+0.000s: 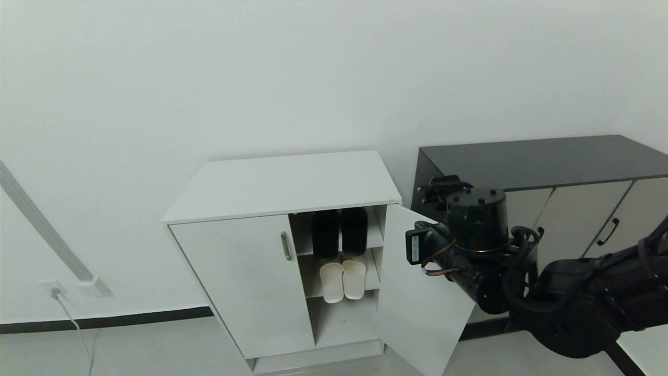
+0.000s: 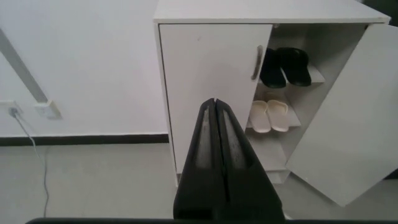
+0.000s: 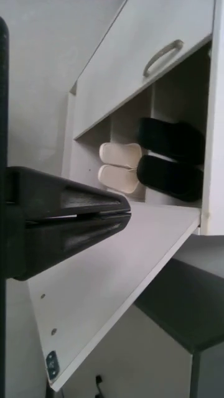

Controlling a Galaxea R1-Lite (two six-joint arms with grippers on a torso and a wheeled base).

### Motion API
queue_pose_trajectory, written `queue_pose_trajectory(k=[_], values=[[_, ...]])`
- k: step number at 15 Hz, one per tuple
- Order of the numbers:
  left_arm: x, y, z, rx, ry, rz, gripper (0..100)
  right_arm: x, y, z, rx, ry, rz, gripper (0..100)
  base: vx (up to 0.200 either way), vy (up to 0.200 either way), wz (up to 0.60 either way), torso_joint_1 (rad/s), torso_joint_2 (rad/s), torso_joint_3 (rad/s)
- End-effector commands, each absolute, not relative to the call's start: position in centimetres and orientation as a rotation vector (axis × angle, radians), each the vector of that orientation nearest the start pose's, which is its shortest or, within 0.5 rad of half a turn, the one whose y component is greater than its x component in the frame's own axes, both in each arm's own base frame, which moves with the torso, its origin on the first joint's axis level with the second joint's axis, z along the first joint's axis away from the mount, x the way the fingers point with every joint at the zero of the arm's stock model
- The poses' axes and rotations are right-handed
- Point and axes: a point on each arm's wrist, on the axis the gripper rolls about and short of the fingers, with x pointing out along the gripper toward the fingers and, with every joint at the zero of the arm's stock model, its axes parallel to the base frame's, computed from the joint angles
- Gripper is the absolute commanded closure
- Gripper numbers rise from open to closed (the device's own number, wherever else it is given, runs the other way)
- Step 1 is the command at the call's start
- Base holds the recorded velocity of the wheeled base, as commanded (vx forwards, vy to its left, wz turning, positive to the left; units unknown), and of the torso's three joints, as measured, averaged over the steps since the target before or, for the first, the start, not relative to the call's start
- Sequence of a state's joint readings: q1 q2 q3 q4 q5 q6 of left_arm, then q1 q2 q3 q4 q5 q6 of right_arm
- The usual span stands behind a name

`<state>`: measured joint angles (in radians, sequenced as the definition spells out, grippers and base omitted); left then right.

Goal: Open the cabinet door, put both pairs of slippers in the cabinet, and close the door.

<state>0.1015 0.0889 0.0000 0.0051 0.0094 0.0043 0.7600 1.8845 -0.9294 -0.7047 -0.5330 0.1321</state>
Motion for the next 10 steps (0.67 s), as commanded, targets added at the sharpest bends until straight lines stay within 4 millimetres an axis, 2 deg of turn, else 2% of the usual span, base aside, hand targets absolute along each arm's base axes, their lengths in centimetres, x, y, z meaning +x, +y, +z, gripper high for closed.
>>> queue_pose_trajectory(k=[1, 2, 8, 10], values=[[-1.6, -0.1, 7.7, -0.001, 0.094, 0.112, 100, 26.8, 23.1, 16.0, -0.017, 0.212, 0.195, 100, 0.0, 0.0, 0.0, 0.0, 0.0, 0.0], [-1.6, -0.1, 7.7, 0.0, 0.094, 0.112, 100, 26.9, 22.9, 16.0, -0.017, 0.212, 0.189, 100, 0.0, 0.0, 0.0, 0.0, 0.0, 0.0], [-1.6, -0.1, 7.7, -0.001, 0.094, 0.112, 100, 27.7, 22.2, 16.0, -0.027, 0.209, 0.162, 100, -0.2, 0.0, 0.0, 0.002, 0.0, 0.002], [-1.6, -0.1, 7.7, -0.001, 0.094, 0.113, 100, 29.5, 21.4, 16.3, -0.05, 0.193, 0.119, 100, 0.0, 0.0, 0.0, 0.0, 0.0, 0.0]])
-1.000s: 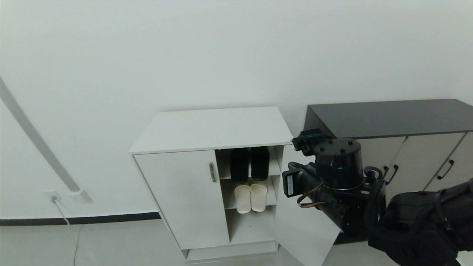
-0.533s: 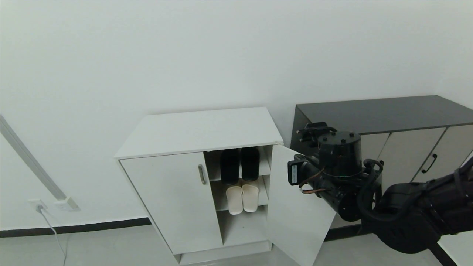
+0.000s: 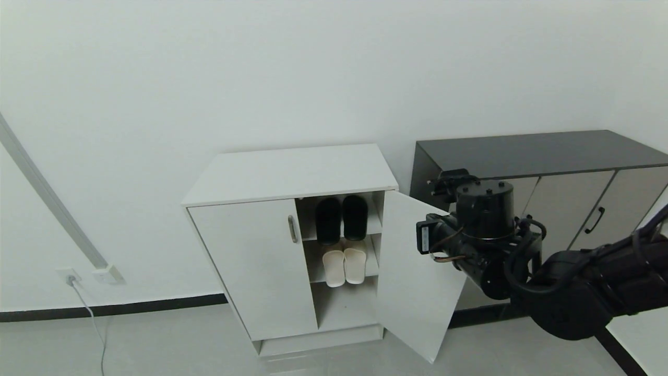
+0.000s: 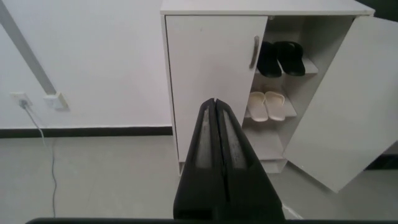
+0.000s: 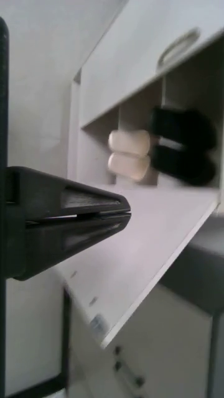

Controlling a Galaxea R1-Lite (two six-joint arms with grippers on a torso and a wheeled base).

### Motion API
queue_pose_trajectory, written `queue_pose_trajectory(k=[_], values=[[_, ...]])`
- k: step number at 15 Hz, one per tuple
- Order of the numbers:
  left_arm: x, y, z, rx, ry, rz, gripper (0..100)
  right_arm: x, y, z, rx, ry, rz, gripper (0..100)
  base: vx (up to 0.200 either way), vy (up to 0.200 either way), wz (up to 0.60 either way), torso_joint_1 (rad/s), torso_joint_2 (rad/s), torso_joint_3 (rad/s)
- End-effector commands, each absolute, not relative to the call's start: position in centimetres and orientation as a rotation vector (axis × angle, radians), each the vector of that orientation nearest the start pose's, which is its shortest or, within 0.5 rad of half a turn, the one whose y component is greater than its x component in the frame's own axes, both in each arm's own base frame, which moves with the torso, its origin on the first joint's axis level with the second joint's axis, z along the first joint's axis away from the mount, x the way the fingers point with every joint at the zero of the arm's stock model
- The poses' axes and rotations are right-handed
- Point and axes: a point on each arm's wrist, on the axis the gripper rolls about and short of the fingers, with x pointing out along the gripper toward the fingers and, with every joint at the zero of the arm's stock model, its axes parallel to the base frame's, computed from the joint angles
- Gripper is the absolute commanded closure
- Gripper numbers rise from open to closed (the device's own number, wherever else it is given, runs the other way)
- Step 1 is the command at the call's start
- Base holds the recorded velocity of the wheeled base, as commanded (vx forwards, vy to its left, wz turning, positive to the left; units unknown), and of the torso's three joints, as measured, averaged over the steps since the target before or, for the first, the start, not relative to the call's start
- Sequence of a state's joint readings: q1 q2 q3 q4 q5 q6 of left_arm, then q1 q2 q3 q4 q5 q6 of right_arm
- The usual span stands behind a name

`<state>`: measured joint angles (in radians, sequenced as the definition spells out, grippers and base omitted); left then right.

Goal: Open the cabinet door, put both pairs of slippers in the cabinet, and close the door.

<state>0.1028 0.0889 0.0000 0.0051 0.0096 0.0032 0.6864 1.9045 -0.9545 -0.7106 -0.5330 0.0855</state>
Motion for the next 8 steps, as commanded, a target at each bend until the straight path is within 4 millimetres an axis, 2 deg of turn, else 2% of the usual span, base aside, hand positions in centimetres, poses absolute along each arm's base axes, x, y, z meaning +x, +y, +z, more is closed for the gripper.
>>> queue_pose_trajectory(k=[1, 2, 4, 7, 8], values=[[-1.6, -0.1, 7.7, -0.001, 0.094, 0.113, 100, 30.9, 21.0, 16.9, -0.043, 0.178, 0.104, 100, 0.0, 0.0, 0.0, 0.0, 0.0, 0.0], [-1.6, -0.1, 7.7, -0.001, 0.094, 0.113, 100, 31.8, 20.6, 17.2, -0.041, 0.178, 0.092, 100, 0.0, 0.0, 0.0, 0.0, 0.0, 0.0], [-1.6, -0.1, 7.7, -0.001, 0.094, 0.113, 100, 35.4, 18.8, 18.5, -0.041, 0.229, 0.048, 100, 0.0, 0.0, 0.0, 0.0, 0.0, 0.0], [-1.6, -0.1, 7.7, -0.001, 0.094, 0.113, 100, 39.5, 17.0, 19.2, -0.009, 0.271, 0.011, 100, 0.0, 0.0, 0.0, 0.0, 0.0, 0.0], [-1.6, -0.1, 7.7, -0.001, 0.094, 0.113, 100, 40.2, 16.7, 19.1, -0.009, 0.281, 0.006, 100, 0.0, 0.0, 0.0, 0.0, 0.0, 0.0]])
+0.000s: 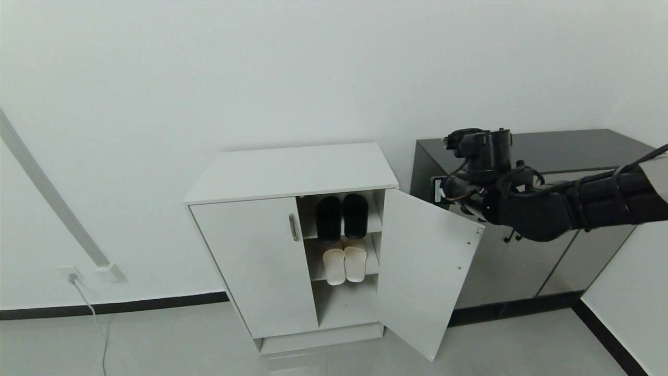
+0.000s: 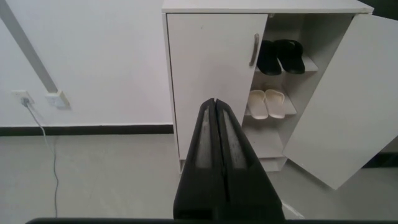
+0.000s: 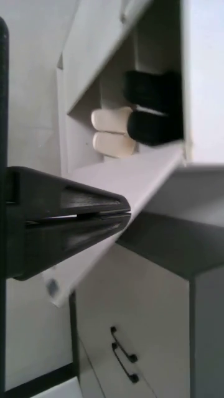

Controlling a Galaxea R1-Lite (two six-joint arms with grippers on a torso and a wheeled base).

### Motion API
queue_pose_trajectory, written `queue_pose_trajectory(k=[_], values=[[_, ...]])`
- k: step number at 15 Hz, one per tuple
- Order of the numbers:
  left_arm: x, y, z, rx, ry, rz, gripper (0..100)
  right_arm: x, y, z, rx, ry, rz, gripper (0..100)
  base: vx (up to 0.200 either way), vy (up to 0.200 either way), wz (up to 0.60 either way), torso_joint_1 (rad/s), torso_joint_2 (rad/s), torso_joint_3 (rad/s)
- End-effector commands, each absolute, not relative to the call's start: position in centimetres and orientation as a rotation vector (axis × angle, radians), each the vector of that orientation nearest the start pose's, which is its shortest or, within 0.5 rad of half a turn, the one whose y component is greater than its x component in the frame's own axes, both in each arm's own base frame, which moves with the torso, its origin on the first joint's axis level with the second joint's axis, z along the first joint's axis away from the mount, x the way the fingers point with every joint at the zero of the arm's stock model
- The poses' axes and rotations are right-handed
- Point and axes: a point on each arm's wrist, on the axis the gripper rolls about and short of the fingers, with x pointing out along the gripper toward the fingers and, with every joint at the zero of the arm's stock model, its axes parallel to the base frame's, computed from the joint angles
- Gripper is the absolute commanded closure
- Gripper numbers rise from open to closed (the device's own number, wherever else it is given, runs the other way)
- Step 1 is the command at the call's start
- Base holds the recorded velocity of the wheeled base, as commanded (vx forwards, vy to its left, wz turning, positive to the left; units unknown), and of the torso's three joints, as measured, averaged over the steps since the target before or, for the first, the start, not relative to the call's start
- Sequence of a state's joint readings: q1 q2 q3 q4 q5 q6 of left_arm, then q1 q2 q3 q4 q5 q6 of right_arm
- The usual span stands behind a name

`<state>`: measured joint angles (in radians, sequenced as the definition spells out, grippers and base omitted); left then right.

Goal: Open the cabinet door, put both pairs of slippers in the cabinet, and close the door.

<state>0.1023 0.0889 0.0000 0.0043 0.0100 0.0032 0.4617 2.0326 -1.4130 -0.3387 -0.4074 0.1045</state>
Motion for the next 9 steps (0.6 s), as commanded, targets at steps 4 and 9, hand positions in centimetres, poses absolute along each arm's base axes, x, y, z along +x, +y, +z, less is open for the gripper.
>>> queue_pose_trajectory(k=[4, 9], values=[[-1.6, -0.1, 7.7, -0.001, 0.094, 0.113, 100, 45.2, 14.6, 16.4, -0.006, 0.33, -0.049, 100, 0.0, 0.0, 0.0, 0.0, 0.0, 0.0], [-1.6, -0.1, 7.7, -0.001, 0.094, 0.113, 100, 47.2, 13.0, 13.0, 0.001, 0.39, -0.055, 100, 0.0, 0.0, 0.0, 0.0, 0.0, 0.0]])
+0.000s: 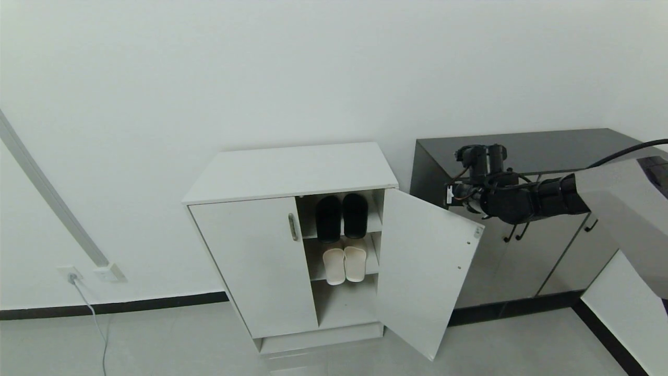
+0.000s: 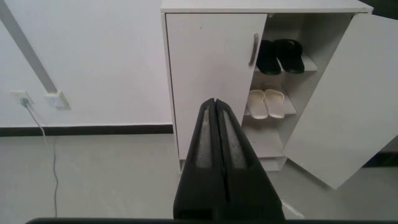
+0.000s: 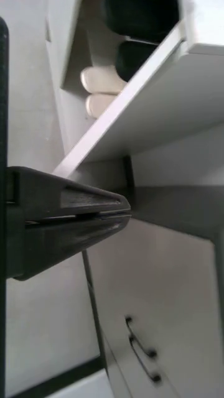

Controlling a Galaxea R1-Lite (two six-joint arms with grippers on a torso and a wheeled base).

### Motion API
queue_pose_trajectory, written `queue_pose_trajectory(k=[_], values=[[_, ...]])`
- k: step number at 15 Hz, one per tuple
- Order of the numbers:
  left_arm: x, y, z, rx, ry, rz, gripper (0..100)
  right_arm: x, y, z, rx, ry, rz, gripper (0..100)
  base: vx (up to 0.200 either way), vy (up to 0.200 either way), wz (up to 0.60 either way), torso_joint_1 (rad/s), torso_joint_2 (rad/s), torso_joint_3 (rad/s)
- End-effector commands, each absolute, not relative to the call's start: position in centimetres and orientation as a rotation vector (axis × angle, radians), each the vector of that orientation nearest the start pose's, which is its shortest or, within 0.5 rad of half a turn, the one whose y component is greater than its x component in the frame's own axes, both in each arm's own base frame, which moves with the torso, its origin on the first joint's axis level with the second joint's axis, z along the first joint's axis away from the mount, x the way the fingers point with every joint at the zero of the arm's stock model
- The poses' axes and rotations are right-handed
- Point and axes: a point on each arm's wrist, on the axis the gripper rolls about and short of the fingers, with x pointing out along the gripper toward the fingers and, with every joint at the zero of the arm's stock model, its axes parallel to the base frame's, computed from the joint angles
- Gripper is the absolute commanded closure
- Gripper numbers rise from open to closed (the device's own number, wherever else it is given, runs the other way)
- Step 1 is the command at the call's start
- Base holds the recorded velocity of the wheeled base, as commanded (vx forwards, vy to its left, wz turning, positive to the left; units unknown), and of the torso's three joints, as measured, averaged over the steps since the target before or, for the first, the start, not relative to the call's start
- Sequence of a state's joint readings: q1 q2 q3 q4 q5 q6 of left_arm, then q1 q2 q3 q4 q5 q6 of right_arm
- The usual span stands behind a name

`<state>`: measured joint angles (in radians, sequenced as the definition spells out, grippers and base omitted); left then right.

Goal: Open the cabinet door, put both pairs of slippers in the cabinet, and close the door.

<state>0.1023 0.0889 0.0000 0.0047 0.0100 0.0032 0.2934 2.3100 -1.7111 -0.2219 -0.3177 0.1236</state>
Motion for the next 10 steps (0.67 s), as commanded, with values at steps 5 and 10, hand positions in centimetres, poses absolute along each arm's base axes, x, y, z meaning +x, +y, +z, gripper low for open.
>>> queue_pose_trajectory(k=[5, 10], values=[[-1.6, -0.14, 7.67, -0.001, 0.094, 0.113, 100, 47.39, 12.57, 12.11, 0.004, 0.417, -0.057, 100, 0.0, 0.0, 0.0, 0.0, 0.0, 0.0], [-1.6, -0.14, 7.67, -0.001, 0.094, 0.112, 100, 46.69, 13.15, 12.08, -0.013, 0.462, -0.044, 100, 0.0, 0.0, 0.0, 0.0, 0.0, 0.0]])
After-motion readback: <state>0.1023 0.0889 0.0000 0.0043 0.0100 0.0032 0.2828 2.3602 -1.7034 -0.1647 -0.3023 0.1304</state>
